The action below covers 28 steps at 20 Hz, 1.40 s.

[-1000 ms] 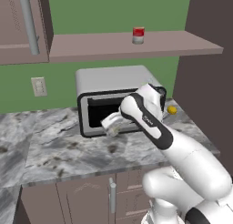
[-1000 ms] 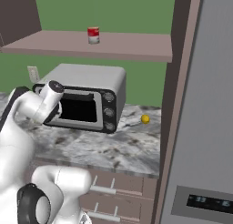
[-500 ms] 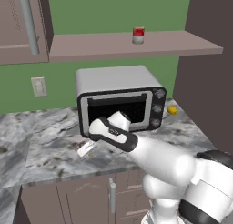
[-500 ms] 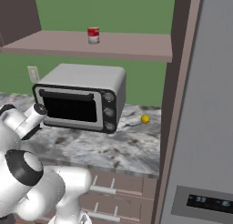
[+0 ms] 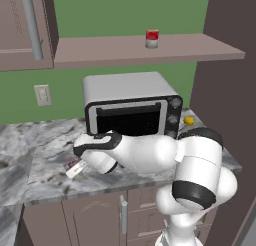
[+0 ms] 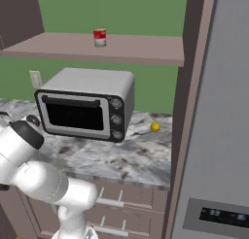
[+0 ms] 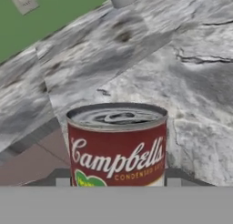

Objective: Restock the canned food cabinet by taking the new fresh canned food from the counter and placing it in the cabinet. Then, take the old canned food from the cabinet and place it on the counter.

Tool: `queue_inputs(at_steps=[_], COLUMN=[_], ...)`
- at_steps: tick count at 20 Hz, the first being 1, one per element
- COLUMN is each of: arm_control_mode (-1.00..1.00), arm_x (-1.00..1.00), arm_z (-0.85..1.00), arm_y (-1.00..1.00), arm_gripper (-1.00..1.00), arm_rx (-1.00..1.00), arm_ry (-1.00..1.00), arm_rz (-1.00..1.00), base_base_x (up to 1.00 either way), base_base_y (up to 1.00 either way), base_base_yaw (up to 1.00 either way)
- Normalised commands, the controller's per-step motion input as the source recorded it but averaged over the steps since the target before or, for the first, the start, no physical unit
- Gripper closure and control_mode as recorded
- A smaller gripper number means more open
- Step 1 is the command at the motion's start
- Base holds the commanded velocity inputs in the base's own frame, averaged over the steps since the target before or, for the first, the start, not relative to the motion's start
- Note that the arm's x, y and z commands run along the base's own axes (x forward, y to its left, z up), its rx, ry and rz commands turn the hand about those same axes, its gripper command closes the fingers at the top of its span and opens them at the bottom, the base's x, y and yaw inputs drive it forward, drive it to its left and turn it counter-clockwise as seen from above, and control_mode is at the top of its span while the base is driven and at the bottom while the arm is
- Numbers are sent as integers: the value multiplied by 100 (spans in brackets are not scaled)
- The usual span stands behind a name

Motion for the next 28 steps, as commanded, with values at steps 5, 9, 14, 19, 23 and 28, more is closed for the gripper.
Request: queue_inputs(at_steps=[5,9,14,19,23,28], arm_control_mode=[-100,-100,-100,-100,-100,-100], arm_x=[43,47,49,5,0,0], arm_z=[-2,-7,-14,2,53,96], arm_y=[0,0,0,0,2,0], arm_gripper=[100,100,100,-100,-100,-100], arm_rx=[15,13,3,0,0,0], arm_ry=[-19,-16,-9,0,0,0], arm_rz=[1,4,1,0,0,0], base_base_x=[0,0,0,0,0,0], base_base_y=[0,0,0,0,0,0], base_base_yaw=[0,0,0,0,0,0])
